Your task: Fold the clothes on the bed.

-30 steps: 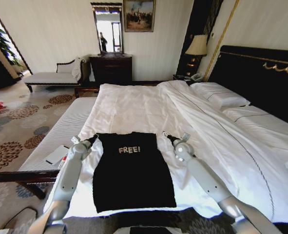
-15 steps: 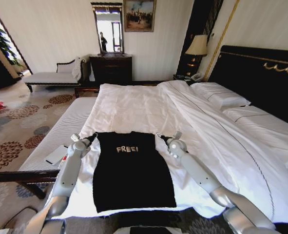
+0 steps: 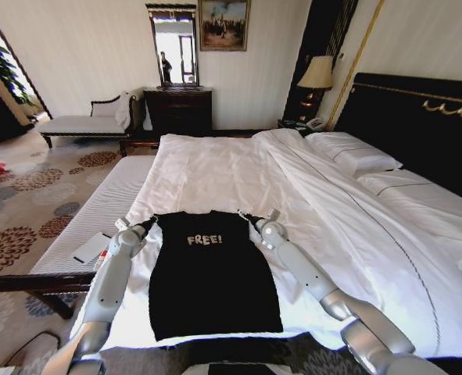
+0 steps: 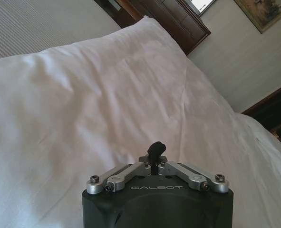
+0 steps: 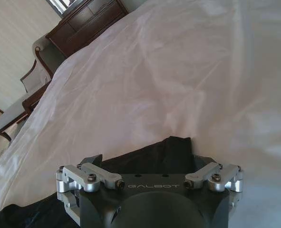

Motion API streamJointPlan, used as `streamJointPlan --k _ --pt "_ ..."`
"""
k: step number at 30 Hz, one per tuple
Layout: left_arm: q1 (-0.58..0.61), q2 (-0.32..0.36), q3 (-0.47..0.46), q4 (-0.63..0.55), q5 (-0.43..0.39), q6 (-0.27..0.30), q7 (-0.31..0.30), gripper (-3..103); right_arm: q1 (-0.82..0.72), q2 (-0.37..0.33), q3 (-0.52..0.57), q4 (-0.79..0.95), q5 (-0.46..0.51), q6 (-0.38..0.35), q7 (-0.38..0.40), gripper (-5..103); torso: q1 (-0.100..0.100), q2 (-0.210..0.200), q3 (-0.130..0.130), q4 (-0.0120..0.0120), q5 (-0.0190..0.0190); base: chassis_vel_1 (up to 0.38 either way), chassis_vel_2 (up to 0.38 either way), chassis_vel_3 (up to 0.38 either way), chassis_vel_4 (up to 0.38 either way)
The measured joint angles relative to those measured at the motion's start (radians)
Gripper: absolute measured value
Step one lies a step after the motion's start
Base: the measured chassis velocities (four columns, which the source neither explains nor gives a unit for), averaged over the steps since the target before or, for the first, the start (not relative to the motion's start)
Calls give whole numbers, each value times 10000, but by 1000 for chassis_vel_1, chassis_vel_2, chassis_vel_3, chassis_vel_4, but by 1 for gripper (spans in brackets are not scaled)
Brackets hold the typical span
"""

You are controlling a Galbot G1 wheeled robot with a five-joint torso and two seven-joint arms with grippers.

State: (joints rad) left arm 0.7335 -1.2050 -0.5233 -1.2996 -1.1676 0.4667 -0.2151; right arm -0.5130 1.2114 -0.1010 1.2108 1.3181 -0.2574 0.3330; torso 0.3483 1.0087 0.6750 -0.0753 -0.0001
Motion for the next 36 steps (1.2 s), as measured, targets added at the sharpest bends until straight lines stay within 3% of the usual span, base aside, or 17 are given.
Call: streamJointPlan --k 5,11,13,21,23,27,29,32,36 --pt "-1 26 -12 -6 -10 0 -5 1 -1 110 -91 -60 -98 -60 -125 101 0 1 0 0 0 0 0 0 0" --pt "-108 -11 7 116 -6 0 16 1 52 185 -107 -285 -371 -16 -208 75 0 1 0 1 0 0 0 0 0" --pt "-126 -26 15 135 -3 0 19 1 53 184 -107 -304 -428 -3 -208 75 0 1 0 1 0 0 0 0 0" --pt "-234 -81 65 299 52 -12 84 1 52 101 -60 -415 -795 87 -164 37 0 1 0 0 1 0 0 0 0" --pt "-240 -81 67 312 59 -16 93 1 51 98 -52 -430 -847 105 -162 37 0 1 0 0 1 0 0 0 0" --pt "-247 -79 68 334 69 -31 116 1 52 123 -44 -511 -1043 195 -150 15 0 1 0 0 1 0 0 0 0" --pt "-247 -75 67 334 69 -35 121 1 56 131 -45 -513 -1074 219 -144 15 0 1 0 0 1 0 0 0 0" --pt "-249 -48 59 334 69 -42 140 1 102 154 -45 -515 -1136 270 -131 2 0 1 0 0 1 0 0 0 0" --pt "-259 6 44 333 57 -48 152 1 172 180 -46 -550 -1315 403 -118 0 0 1 0 0 1 0 0 0 0"
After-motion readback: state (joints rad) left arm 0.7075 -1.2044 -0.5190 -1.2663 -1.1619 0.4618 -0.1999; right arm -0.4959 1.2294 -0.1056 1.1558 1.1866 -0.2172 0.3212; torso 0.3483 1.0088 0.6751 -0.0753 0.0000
